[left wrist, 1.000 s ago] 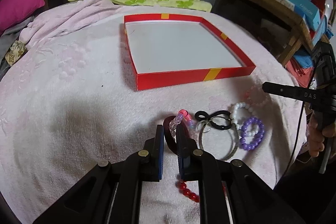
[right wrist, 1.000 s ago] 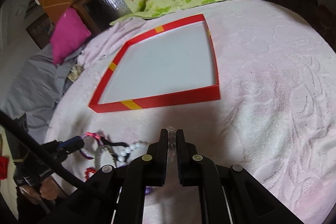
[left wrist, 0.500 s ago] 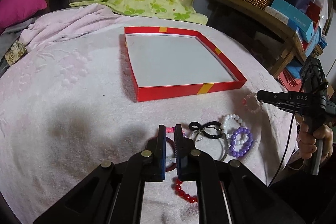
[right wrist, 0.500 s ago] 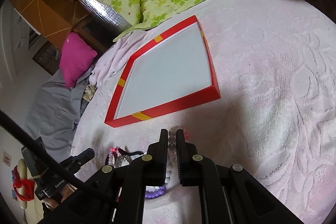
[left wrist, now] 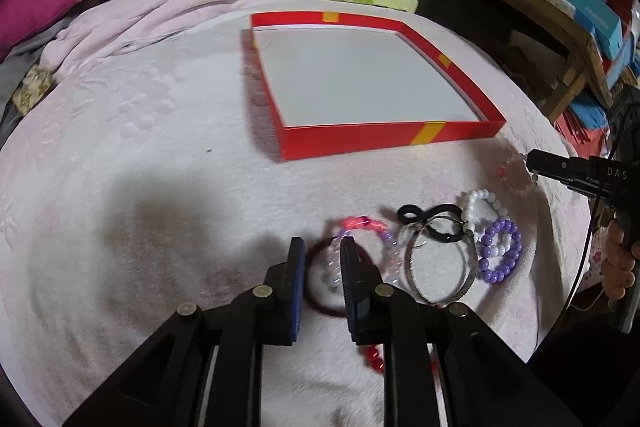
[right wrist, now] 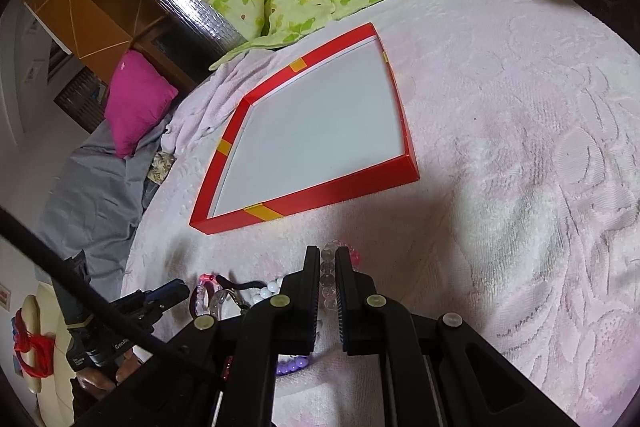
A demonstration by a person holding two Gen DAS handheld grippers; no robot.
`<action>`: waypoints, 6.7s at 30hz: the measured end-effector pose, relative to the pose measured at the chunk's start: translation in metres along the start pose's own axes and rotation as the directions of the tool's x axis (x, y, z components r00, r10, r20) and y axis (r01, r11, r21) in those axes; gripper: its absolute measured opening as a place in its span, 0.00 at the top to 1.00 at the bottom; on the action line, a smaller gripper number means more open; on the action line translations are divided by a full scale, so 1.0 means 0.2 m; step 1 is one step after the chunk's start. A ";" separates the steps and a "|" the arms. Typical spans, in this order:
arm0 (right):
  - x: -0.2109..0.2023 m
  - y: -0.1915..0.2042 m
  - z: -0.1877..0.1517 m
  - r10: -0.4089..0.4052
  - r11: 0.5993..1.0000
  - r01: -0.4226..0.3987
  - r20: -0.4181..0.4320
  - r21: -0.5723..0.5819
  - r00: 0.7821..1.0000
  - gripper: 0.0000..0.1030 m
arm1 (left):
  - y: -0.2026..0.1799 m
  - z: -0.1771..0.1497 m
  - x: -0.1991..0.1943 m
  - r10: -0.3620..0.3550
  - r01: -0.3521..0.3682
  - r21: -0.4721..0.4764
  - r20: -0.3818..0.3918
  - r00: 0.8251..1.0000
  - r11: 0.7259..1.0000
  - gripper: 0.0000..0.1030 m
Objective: Organize jewelry
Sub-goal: 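Carry both held bracelets with both tools over the red box, then open both tools to drop the bracelets inside the red box, then move both tools back toward the remaining jewelry, then grasp the silver bangle with left tool while right tool grasps purple bead bracelet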
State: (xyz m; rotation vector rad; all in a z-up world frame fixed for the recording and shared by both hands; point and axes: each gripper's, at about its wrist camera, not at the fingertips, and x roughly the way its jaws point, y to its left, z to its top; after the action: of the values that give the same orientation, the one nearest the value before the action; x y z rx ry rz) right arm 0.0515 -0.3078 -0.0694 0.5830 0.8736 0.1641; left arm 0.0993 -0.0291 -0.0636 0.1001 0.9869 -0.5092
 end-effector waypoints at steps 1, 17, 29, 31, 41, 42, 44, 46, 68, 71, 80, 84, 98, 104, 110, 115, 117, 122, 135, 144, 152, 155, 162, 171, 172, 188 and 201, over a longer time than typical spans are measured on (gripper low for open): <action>0.00 0.00 0.00 -0.003 1.000 0.003 -0.001 -0.002 1.000 0.92 | -0.02 0.01 0.02 -0.001 0.001 0.011 -0.008 1.000 1.000 0.81; 0.01 0.04 -0.01 -0.020 0.999 0.020 0.004 -0.024 1.000 0.92 | -0.04 0.01 0.06 -0.032 0.031 0.038 0.013 0.999 0.999 0.93; -0.02 0.08 0.00 -0.014 0.999 0.017 0.052 -0.047 0.999 0.92 | 0.00 0.05 -0.13 -0.063 0.065 -0.007 0.147 0.987 0.998 0.93; -0.04 0.11 0.02 -0.001 0.998 0.006 0.083 -0.059 0.997 0.92 | -0.01 0.06 -0.16 -0.073 0.075 -0.007 0.171 0.983 0.997 0.93; 0.02 0.22 0.22 0.082 0.997 -0.081 0.210 -0.014 0.974 0.92 | -0.08 0.36 -0.25 -0.117 0.113 0.029 0.282 0.952 0.993 0.93; 0.03 0.23 0.24 0.088 0.996 -0.088 0.217 -0.009 0.972 0.92 | -0.09 0.39 -0.22 -0.100 0.095 0.032 0.289 0.952 0.995 0.93; 0.10 0.26 0.28 0.092 0.995 -0.095 0.227 0.003 0.970 0.92 | -0.09 0.44 -0.15 -0.058 0.053 0.026 0.293 0.954 0.998 0.93; 0.21 0.27 0.30 0.077 0.996 -0.083 0.197 0.021 0.977 0.92 | -0.08 0.46 -0.05 0.007 -0.013 0.019 0.299 0.954 1.000 0.93; 0.09 0.24 0.24 -0.081 0.997 0.082 0.132 -0.003 0.988 0.58 | -0.18 0.31 -0.01 0.284 -0.313 0.096 0.238 0.929 0.945 0.46; 0.06 0.26 0.22 -0.085 0.996 0.089 0.132 -0.025 0.988 0.58 | -0.19 0.28 -0.03 0.292 -0.324 0.099 0.244 0.925 0.941 0.46; 0.02 0.27 0.15 -0.101 0.992 0.109 0.114 -0.064 0.988 0.58 | -0.15 0.23 -0.09 0.313 -0.341 0.081 0.247 0.917 0.937 0.46; 0.01 0.27 0.13 -0.105 0.991 0.113 0.110 -0.068 0.988 0.58 | -0.14 0.22 -0.11 0.312 -0.339 0.075 0.248 0.917 0.938 0.46; 0.00 0.31 0.03 -0.095 0.991 0.102 0.079 -0.086 0.992 0.58 | -0.12 0.19 -0.13 0.310 -0.336 0.081 0.233 0.922 0.938 0.46; -0.01 0.27 -0.04 -0.076 0.995 0.077 0.031 -0.065 0.997 0.58 | -0.11 0.11 -0.09 0.260 -0.273 0.090 0.137 0.956 0.958 0.45; 0.01 0.20 -0.13 -0.040 0.999 0.038 -0.046 -0.032 0.998 0.58 | -0.10 -0.01 -0.07 0.266 -0.272 0.097 0.075 0.961 0.957 0.45; 0.04 0.18 -0.20 -0.019 1.000 0.017 -0.095 -0.020 0.995 0.58 | -0.10 -0.10 -0.09 0.229 -0.231 0.061 0.036 0.973 0.971 0.45; 0.05 0.19 -0.22 -0.025 0.999 0.022 -0.101 -0.026 0.995 0.58 | -0.11 -0.11 -0.08 0.215 -0.216 0.064 0.029 0.976 0.974 0.45; 0.09 0.20 -0.23 -0.064 0.997 0.058 -0.107 -0.060 0.992 0.58 | -0.14 -0.09 -0.07 0.197 -0.199 0.079 0.037 0.980 0.977 0.45; 0.14 0.19 -0.26 -0.144 0.981 0.121 -0.141 -0.154 0.979 0.87 | -0.20 -0.05 0.02 0.056 -0.056 0.139 0.007 0.998 0.989 0.45; 0.04 0.12 -0.20 -0.136 0.987 0.128 -0.083 -0.100 0.987 0.90 | -0.27 -0.03 0.09 -0.017 0.022 0.153 -0.034 0.999 0.988 0.61; -0.01 0.06 -0.18 -0.127 0.991 0.124 -0.063 -0.050 0.990 0.90 | -0.27 -0.02 0.11 -0.062 0.068 0.149 -0.047 0.997 0.986 0.89; -0.01 0.07 -0.18 -0.127 0.991 0.123 -0.063 -0.052 0.990 0.90 | -0.28 -0.03 0.11 -0.058 0.065 0.165 -0.046 0.997 0.984 0.91; 0.00 0.08 -0.17 -0.111 0.993 0.109 -0.057 -0.038 0.992 0.90 | -0.23 -0.03 0.07 -0.080 0.081 0.145 -0.016 0.997 0.986 0.94; 0.02 0.10 -0.17 -0.104 0.994 0.101 -0.065 -0.040 0.993 0.90 | -0.20 -0.03 0.07 -0.055 0.059 0.144 -0.035 0.998 0.988 0.85; 0.02 0.10 -0.17 -0.107 0.994 0.104 -0.064 -0.038 0.992 0.90 | -0.20 -0.03 0.07 -0.059 0.064 0.145 -0.035 0.998 0.987 0.75; 0.04 0.08 -0.18 -0.108 0.994 0.105 -0.079 -0.041 0.991 0.90 | -0.43 -0.08 0.15 -0.009 0.027 0.303 -0.063 0.998 0.953 0.32; 0.03 0.13 -0.17 -0.085 0.996 0.083 -0.055 -0.042 0.995 0.90 | -0.30 -0.03 0.04 -0.058 0.053 0.216 0.019 0.998 0.975 0.39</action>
State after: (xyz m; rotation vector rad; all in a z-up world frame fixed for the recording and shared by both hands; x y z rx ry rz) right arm 0.0313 -0.2700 -0.0765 0.5059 0.9466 0.1220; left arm 0.0710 -0.0823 -0.0657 0.2605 0.9092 -0.6671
